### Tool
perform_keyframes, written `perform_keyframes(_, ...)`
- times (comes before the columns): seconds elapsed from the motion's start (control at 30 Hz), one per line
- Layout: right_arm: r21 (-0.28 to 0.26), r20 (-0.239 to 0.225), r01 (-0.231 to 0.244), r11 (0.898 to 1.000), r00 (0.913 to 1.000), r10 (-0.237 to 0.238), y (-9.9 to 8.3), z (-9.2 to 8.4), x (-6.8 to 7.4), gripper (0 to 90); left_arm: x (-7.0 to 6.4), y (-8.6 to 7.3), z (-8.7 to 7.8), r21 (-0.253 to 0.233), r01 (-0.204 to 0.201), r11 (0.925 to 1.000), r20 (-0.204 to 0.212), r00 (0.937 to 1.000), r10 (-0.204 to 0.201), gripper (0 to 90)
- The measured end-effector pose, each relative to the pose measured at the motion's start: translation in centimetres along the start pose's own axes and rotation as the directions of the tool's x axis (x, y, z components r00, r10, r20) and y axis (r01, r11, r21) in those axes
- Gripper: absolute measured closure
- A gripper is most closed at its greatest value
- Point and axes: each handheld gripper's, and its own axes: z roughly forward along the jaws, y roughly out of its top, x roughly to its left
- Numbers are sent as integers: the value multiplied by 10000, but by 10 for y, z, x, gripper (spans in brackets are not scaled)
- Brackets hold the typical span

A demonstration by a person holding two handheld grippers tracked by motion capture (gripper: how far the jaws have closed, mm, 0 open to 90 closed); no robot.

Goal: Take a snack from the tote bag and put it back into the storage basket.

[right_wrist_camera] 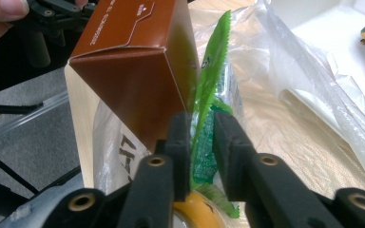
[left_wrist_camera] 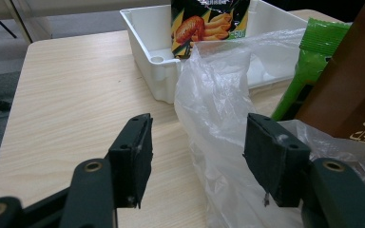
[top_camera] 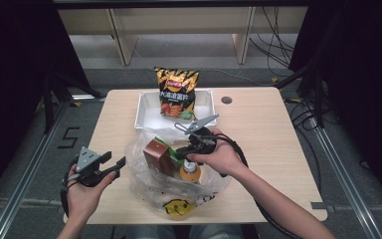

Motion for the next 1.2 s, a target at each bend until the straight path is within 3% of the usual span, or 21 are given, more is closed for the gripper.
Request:
perform_keyframes(0.3,183,-144,-195,9996,9997,197,0,0,2,900,1,-1,0,49,56,10000,-41,10000,-55,423)
perform_keyframes(0.47,155,-53,-118,9998,9999,119,-1,-1,2,900,0,-1,0,74,33,10000,-26,10000,-33,423)
perform_keyframes(1.0,-886,235,-171,9959,9995,192,-2,-18,-3,900,-1,-3,2,121,68,9999,1,10000,-68,423)
perform_keyframes(1.03,-960,349,19,9954,9994,15,-2,-19,-4,900,-1,-3,2,126,69,9999,7,10000,-69,424)
perform_keyframes(1.1,-1091,117,-167,9939,9998,181,-2,-21,-4,900,-2,-4,3,130,104,9999,26,9999,-105,424)
perform_keyframes(1.2,-1090,284,-368,9934,9988,401,-3,-24,-4,900,-2,-4,3,169,35,9999,0,10000,-35,424)
